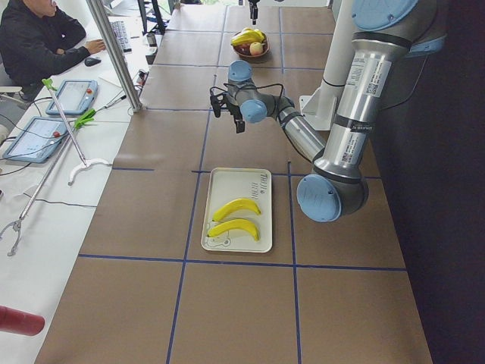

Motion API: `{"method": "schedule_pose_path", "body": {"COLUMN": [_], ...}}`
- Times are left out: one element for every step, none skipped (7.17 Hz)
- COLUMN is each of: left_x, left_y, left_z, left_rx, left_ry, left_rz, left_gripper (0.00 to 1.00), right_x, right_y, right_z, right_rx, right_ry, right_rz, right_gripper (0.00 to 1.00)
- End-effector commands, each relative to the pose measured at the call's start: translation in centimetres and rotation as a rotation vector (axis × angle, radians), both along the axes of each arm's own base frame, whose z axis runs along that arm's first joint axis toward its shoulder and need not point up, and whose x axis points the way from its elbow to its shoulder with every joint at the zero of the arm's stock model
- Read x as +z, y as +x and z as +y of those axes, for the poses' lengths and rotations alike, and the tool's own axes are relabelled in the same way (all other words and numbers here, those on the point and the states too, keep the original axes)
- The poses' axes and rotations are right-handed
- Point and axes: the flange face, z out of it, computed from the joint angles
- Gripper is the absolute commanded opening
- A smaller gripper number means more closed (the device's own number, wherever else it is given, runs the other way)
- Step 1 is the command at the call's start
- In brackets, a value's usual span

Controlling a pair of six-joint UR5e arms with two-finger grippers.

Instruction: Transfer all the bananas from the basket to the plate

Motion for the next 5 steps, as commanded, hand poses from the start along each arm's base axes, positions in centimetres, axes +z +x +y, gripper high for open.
{"method": "schedule_pose_path", "body": {"left_x": [0.1, 0.2, 0.2, 0.2, 0.2], "left_y": [0.0, -0.1, -0.1, 0.0, 0.0], "left_z": [-0.2, -0.1, -0.1, -0.2, -0.1], "left_rx": [-0.018, -0.018, -0.018, -0.018, -0.016], "left_ry": [0.01, 0.009, 0.009, 0.008, 0.009], "left_rz": [-0.01, -0.011, -0.011, -0.012, -0.011], "left_gripper": [1.0, 1.0, 1.0, 1.0, 1.0], "right_x": [0.6, 0.6, 0.7, 0.9, 1.8], "right_y": [-1.0, -1.5, -2.0, -3.1, -3.6], "right_z": [-1.3, -1.2, -1.0, -1.3, -2.1], "right_rx": [-0.005, -0.017, -0.031, -0.049, -0.051], "right_ry": [-0.012, -0.015, -0.015, -0.012, -0.023], "right_rz": [-0.001, -0.003, 0.0, 0.006, 0.011], "right_gripper": [0.71, 0.71, 0.71, 0.71, 0.72]}}
